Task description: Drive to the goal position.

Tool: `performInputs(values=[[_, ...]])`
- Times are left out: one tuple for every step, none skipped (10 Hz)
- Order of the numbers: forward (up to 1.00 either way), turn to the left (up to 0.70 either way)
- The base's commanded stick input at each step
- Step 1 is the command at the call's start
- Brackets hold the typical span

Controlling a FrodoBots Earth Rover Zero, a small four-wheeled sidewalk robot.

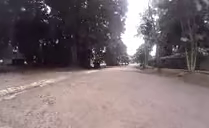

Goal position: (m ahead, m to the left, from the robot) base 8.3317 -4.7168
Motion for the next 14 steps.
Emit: performInputs(values=[[0.70,0.00],[0.70,0.00],[0.70,0.00],[0.70,0.00],[0.70,0.00],[0.70,0.00],[0.70,0.00],[0.70,0.00],[0.70,0.00],[0.70,0.00],[0.70,0.00],[0.70,0.00],[0.70,0.00],[0.70,0.00]])
